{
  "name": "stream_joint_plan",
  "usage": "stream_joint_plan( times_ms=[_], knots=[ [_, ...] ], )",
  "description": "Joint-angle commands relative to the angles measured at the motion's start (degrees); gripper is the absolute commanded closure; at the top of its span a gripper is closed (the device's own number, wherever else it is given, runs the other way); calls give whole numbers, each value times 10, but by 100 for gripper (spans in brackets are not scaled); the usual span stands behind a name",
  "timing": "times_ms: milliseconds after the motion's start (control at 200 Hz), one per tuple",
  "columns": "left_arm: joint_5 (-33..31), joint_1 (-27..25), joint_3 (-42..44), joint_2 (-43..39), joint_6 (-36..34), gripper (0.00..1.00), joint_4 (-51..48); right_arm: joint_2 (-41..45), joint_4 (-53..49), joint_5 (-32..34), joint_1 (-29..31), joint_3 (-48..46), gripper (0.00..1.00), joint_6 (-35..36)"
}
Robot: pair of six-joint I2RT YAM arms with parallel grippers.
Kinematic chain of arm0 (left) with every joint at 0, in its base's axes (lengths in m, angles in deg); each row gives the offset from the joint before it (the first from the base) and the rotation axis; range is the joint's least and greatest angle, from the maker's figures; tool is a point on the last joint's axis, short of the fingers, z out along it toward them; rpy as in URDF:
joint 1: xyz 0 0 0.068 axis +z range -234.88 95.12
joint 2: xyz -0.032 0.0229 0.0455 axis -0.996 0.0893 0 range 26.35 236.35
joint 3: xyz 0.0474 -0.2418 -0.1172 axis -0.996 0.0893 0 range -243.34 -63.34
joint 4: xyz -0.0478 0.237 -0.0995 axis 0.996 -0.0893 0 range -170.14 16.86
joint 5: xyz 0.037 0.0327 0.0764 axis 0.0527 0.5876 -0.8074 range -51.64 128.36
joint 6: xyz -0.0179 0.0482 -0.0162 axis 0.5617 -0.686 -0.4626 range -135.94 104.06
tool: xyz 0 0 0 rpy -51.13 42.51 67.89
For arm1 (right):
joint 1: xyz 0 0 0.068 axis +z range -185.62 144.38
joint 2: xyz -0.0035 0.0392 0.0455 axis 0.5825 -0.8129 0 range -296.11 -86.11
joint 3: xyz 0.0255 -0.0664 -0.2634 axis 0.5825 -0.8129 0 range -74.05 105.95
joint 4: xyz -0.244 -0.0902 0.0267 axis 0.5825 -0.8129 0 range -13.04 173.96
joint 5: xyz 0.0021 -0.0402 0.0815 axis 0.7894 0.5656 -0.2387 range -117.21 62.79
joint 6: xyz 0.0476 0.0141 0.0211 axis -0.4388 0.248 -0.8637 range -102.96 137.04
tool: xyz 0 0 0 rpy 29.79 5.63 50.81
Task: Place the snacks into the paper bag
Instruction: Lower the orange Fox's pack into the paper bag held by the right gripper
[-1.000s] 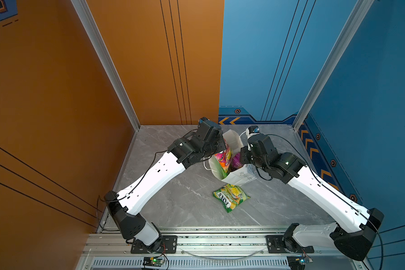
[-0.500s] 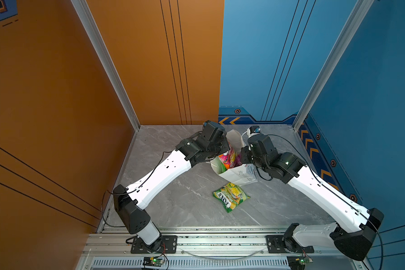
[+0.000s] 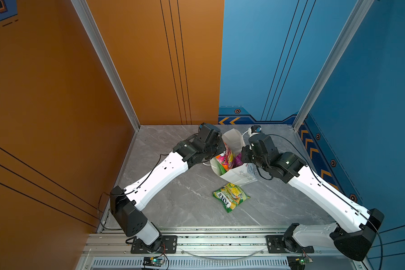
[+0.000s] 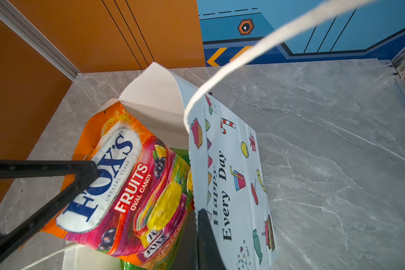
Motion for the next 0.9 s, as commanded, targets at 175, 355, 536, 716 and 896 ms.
stream_joint_plan(
  times_ms=[175,355,536,716,896],
  knots=[
    [10,-30,-40,15,19,100,65,4,40,-4,2,2,100,-14],
    [9,-26,-49,44,24,100,82,3,41,-6,4,3,100,-15],
    [19,-24,-82,84,23,100,81,4,39,-5,7,3,100,-15],
    [32,-25,-112,125,22,100,76,4,37,-3,8,4,100,-13],
    [45,-29,-133,163,21,100,67,3,40,-4,6,3,100,-13]
  ],
)
